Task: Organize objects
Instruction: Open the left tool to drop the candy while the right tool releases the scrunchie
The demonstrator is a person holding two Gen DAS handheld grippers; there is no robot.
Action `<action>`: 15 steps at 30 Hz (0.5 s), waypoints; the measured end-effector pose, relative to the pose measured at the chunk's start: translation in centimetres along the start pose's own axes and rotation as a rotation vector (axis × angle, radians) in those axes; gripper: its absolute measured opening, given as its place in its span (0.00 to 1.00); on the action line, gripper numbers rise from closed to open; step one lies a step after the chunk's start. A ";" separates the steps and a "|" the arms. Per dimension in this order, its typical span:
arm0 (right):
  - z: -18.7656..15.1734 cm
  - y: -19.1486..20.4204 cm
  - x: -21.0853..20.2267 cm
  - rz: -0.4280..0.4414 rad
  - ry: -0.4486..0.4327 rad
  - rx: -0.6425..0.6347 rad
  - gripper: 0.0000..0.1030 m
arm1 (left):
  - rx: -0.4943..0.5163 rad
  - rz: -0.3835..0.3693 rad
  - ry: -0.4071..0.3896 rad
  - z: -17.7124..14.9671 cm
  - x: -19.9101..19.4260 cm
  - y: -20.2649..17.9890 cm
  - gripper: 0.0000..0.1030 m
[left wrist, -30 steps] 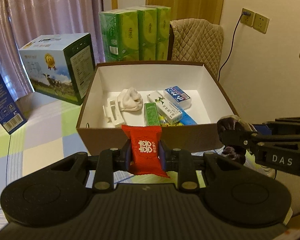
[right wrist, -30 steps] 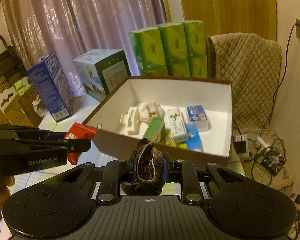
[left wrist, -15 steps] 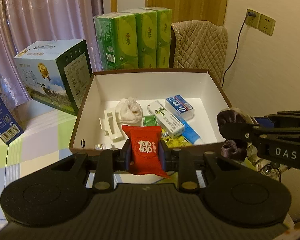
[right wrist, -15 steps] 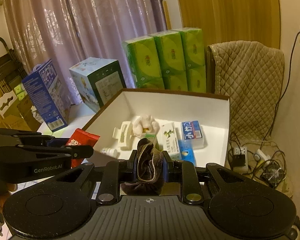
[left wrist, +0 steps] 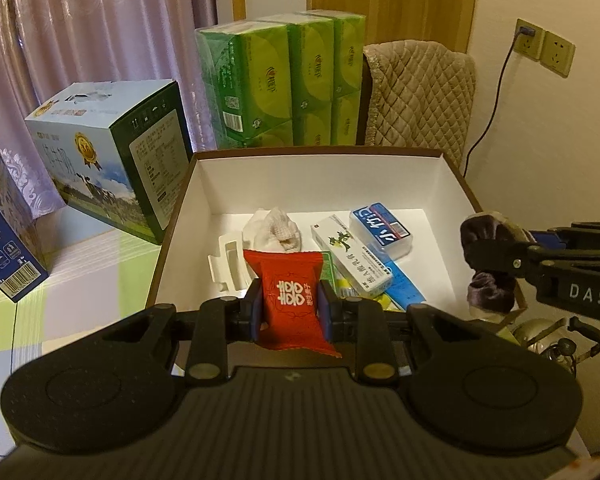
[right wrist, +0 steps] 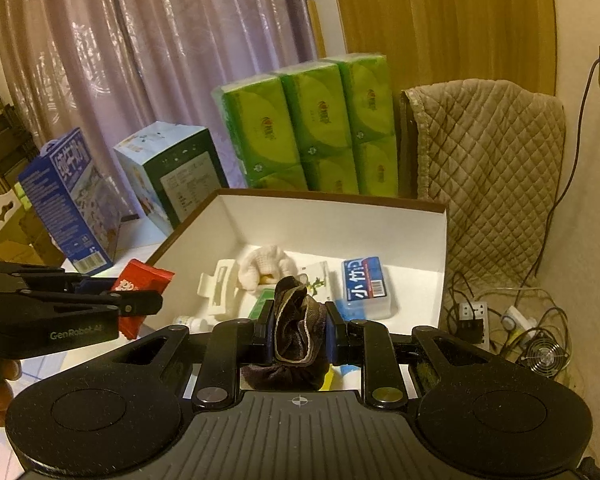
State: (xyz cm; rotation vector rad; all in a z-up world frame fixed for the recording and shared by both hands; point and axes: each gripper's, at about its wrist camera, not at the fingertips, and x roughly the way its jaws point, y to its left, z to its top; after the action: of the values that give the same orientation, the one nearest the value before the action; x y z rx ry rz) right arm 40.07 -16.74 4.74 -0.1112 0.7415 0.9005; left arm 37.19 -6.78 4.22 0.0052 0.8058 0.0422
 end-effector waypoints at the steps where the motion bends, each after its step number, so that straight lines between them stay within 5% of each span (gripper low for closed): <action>1: 0.1 -0.1 0.2 -0.003 0.001 0.002 0.20 | -0.001 0.000 0.002 0.0 0.2 0.1 0.23; 15: -0.1 -2.0 4.4 -0.044 0.056 0.026 0.20 | 0.014 0.006 0.049 1.2 4.7 1.3 0.23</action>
State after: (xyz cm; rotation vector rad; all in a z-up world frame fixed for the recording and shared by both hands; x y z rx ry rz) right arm 43.26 -15.07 1.53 -0.1296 0.7996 0.8478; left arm 41.26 -5.32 1.74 0.0194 0.8550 0.0422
